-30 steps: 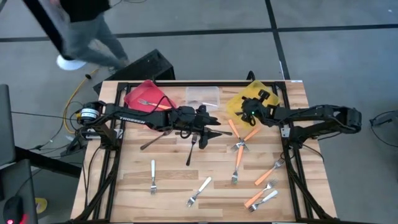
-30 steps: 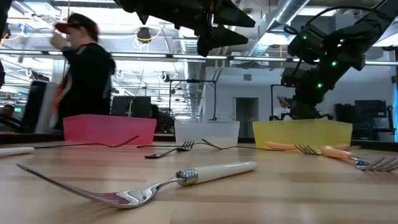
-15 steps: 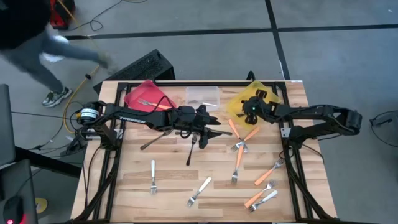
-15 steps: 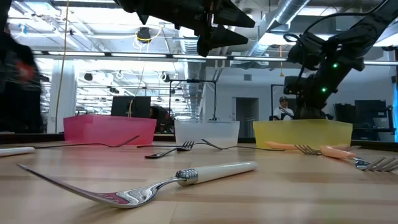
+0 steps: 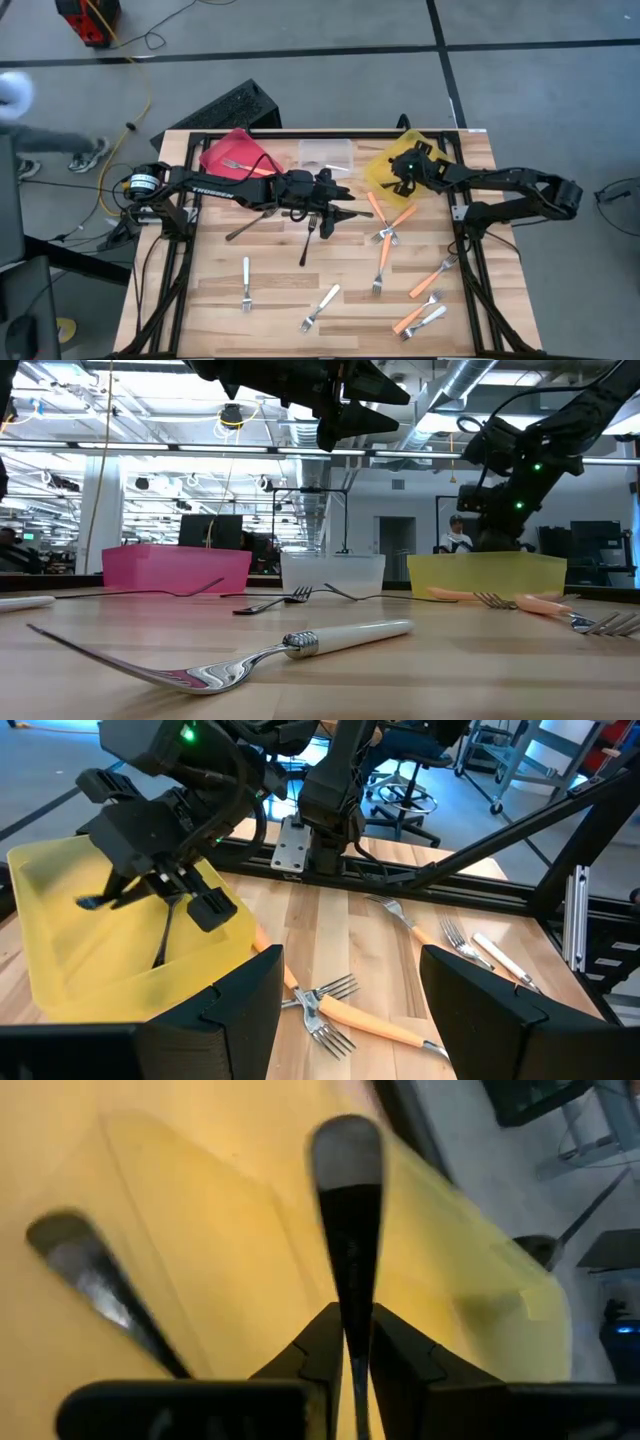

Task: Sort silverware by color (type)
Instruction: Put the black fork into the yellow bin, then put the orange fork into the red bin

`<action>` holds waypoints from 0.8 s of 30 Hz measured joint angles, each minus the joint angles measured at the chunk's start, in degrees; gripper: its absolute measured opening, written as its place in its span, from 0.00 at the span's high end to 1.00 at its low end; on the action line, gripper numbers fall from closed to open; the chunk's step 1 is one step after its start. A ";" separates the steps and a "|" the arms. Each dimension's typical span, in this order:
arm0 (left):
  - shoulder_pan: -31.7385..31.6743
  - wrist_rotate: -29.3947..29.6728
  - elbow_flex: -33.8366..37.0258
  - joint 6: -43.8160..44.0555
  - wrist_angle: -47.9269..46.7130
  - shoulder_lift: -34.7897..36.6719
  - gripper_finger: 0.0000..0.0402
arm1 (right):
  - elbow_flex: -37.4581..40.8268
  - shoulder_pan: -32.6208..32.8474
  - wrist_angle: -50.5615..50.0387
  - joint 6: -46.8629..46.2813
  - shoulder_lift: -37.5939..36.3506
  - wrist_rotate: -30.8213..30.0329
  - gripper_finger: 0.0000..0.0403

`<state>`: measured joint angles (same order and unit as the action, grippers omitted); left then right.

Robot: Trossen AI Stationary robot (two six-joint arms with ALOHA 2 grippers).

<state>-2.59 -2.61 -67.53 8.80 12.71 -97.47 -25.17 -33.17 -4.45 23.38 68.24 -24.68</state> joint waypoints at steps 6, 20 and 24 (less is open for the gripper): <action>0.00 0.00 0.00 0.00 -0.02 0.00 0.45 | 0.05 -0.02 0.15 0.42 0.03 0.67 0.78; 0.00 -0.06 -0.02 -0.07 -2.91 0.37 0.45 | -3.52 0.64 0.38 -0.90 -1.85 0.77 0.68; 0.04 -1.61 -0.09 -0.03 -11.05 2.09 0.45 | -7.89 1.98 -4.19 -1.01 -5.63 0.78 0.60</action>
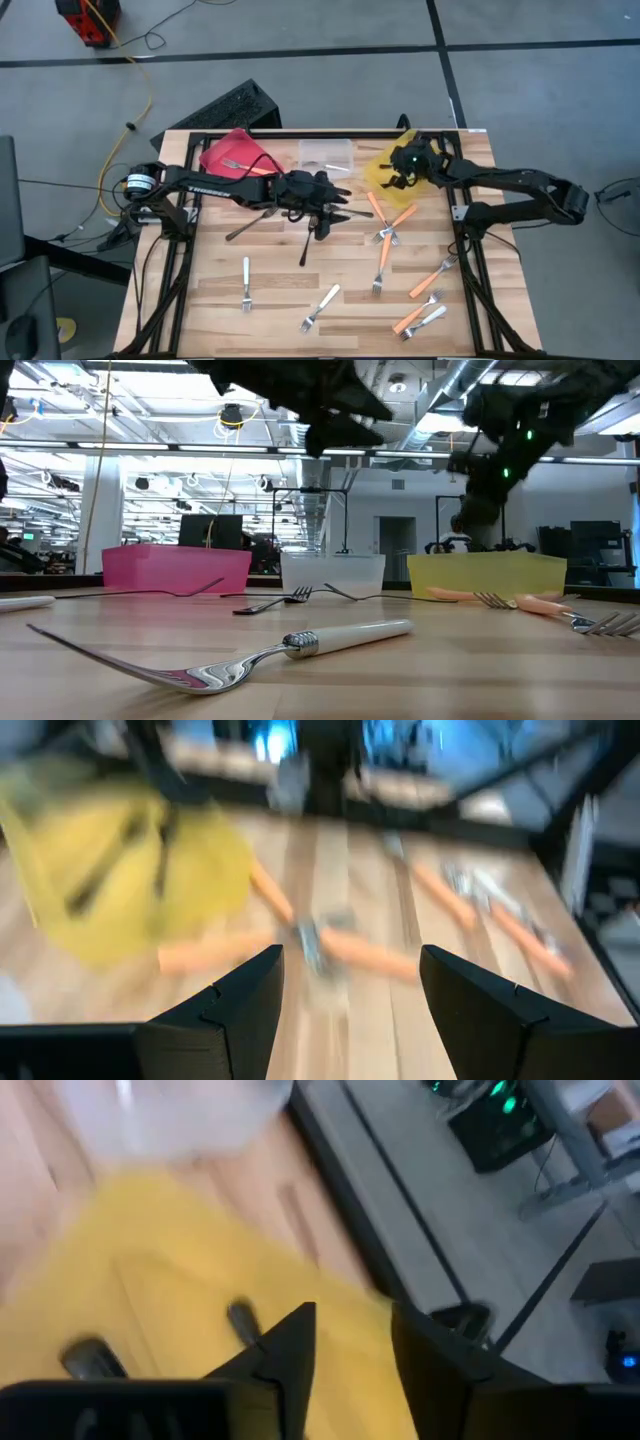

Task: Sort silverware by color (type)
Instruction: Put the orange fork into the red bin

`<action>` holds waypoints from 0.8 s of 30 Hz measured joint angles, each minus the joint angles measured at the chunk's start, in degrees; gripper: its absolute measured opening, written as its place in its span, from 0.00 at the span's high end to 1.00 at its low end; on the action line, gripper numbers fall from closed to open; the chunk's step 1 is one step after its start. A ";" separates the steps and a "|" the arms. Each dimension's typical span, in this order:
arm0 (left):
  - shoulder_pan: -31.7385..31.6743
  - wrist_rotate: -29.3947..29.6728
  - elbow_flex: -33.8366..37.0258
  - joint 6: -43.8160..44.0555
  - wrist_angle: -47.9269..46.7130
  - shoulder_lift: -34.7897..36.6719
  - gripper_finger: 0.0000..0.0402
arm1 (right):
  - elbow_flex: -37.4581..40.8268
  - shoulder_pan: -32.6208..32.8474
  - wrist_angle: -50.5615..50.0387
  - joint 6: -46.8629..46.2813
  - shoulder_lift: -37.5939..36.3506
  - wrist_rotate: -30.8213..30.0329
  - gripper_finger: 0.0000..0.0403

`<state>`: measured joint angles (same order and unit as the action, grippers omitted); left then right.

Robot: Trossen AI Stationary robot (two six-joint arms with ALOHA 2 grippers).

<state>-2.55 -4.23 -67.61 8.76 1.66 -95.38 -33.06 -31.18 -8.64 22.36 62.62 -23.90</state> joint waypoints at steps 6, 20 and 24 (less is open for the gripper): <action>5.34 -0.18 0.00 0.28 -23.02 3.93 0.45 | -6.22 3.33 -8.15 -1.07 -7.39 0.00 0.49; 28.78 13.25 2.52 33.51 -37.37 7.42 0.45 | -8.13 9.67 -10.22 -7.34 -18.38 0.03 0.46; 32.55 20.05 4.39 40.96 -38.21 7.39 0.45 | -8.13 10.34 -10.71 -7.33 -18.39 0.04 0.46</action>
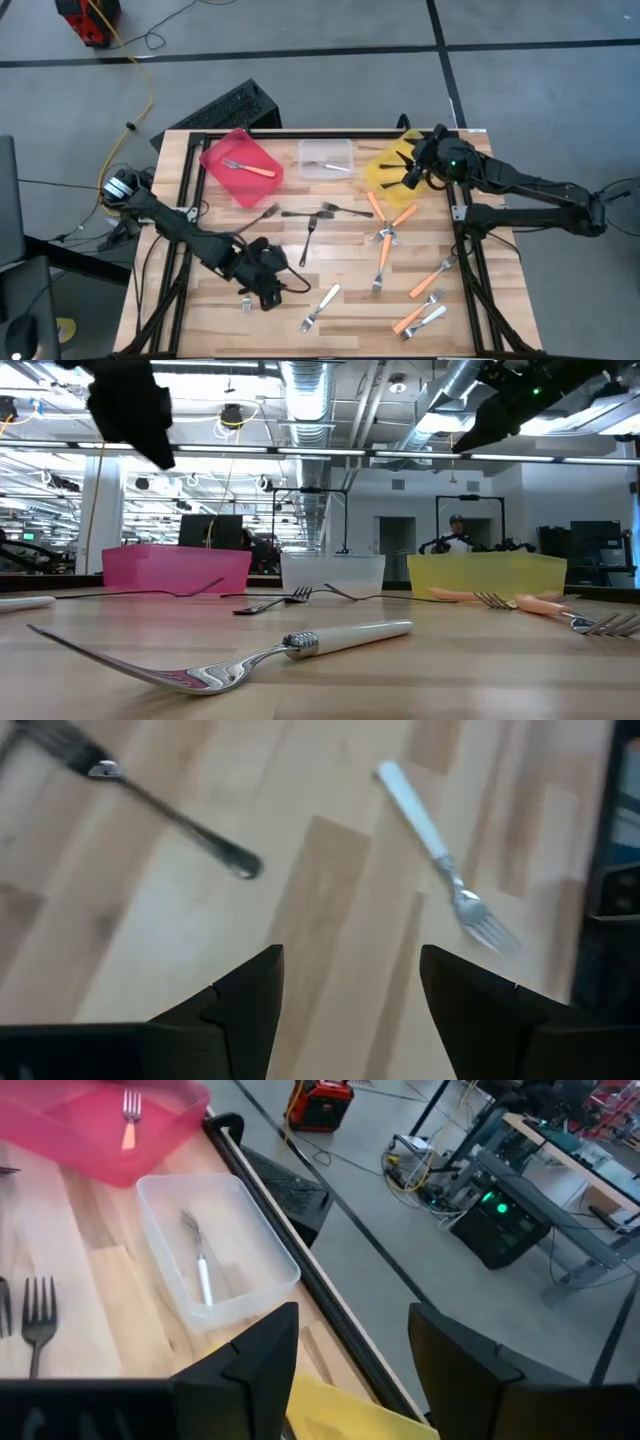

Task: Sort silverware by color (type)
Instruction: Put the orange fork into the red bin

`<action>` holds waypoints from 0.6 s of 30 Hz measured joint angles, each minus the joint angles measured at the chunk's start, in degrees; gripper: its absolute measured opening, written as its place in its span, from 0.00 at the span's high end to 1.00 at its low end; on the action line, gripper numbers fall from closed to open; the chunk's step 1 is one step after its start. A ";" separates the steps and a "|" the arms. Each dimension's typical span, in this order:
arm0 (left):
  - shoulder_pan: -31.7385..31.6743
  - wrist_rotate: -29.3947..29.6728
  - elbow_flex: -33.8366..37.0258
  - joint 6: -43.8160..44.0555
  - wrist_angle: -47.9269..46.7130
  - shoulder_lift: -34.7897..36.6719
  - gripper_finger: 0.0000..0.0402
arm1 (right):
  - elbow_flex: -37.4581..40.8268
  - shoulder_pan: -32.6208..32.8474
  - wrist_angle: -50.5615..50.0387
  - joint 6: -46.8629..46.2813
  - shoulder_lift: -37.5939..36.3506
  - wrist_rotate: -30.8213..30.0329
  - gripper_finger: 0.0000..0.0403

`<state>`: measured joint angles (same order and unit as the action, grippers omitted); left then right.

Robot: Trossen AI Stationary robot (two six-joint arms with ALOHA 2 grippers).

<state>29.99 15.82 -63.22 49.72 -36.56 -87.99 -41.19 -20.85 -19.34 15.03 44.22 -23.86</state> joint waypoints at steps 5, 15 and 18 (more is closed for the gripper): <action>-0.23 8.03 0.02 0.68 0.44 -0.02 0.45 | 0.00 0.87 -0.56 -2.03 0.52 -0.01 0.46; -8.58 9.71 0.02 -18.65 8.30 -0.02 0.45 | 0.02 7.96 -12.60 -19.53 1.92 8.20 0.46; -8.80 8.56 0.02 -22.52 8.73 -0.02 0.45 | 0.02 13.87 -14.85 -20.78 1.86 12.89 0.46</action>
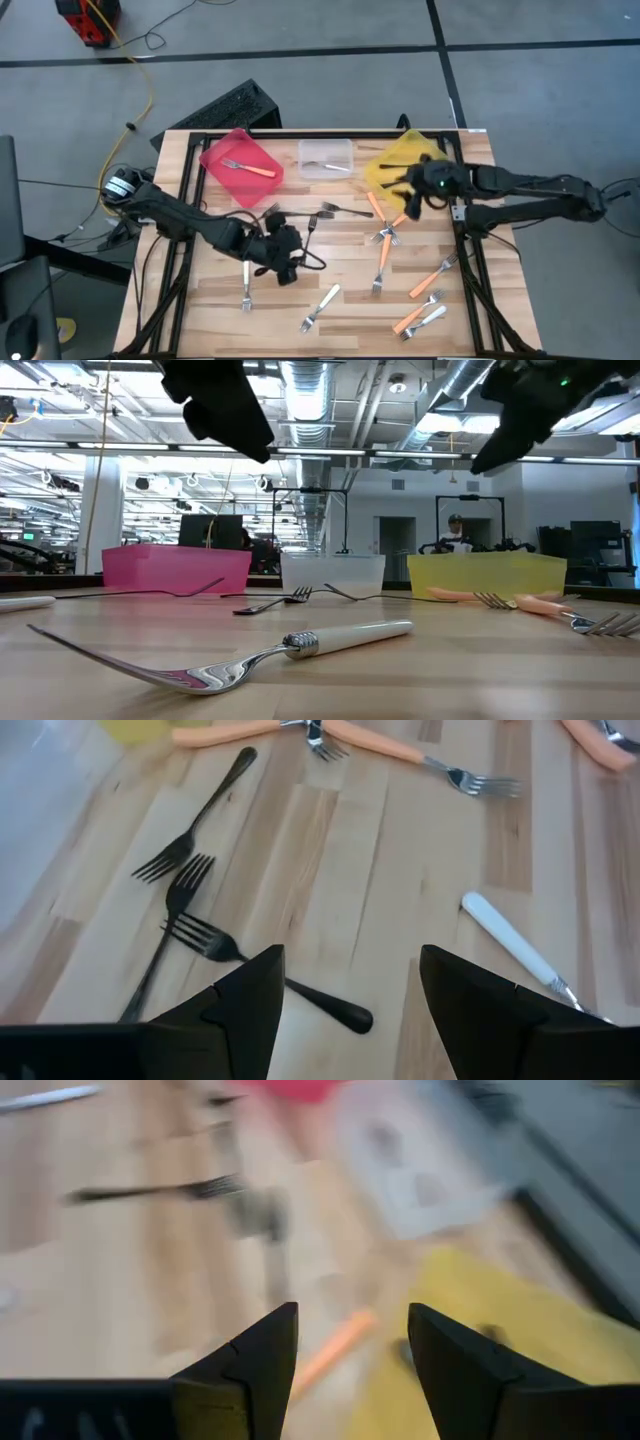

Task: Sort silverware by color (type)
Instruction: Put the orange fork into the red bin

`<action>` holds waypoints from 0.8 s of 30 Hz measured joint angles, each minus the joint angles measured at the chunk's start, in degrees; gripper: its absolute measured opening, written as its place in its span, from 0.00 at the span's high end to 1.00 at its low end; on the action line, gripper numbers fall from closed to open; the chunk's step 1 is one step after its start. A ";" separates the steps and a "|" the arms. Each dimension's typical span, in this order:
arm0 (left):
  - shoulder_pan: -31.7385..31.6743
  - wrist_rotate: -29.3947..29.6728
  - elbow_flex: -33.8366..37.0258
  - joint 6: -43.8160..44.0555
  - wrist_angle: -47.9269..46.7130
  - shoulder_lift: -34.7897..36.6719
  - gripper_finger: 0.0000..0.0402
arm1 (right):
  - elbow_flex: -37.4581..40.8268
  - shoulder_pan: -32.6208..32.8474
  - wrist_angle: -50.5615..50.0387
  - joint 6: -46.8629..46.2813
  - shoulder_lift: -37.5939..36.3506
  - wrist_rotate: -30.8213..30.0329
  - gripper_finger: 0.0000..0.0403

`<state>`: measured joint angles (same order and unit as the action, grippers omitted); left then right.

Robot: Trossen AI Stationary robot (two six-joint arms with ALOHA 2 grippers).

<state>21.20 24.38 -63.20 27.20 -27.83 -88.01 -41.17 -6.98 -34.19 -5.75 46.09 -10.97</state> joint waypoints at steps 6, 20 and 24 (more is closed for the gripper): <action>1.39 0.28 0.00 -1.60 0.33 0.28 0.45 | 0.66 13.52 -0.27 -5.33 3.43 2.13 0.46; 5.71 3.32 0.00 -0.35 -3.50 6.75 0.45 | 0.90 44.03 -13.89 -35.19 17.18 2.07 0.46; 5.81 4.71 0.00 -0.05 -4.82 7.50 0.45 | 0.83 50.94 -12.33 -38.41 19.84 1.95 0.46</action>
<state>27.00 29.10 -63.20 27.15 -32.65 -80.51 -40.34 43.96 -46.52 -44.16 65.93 -9.02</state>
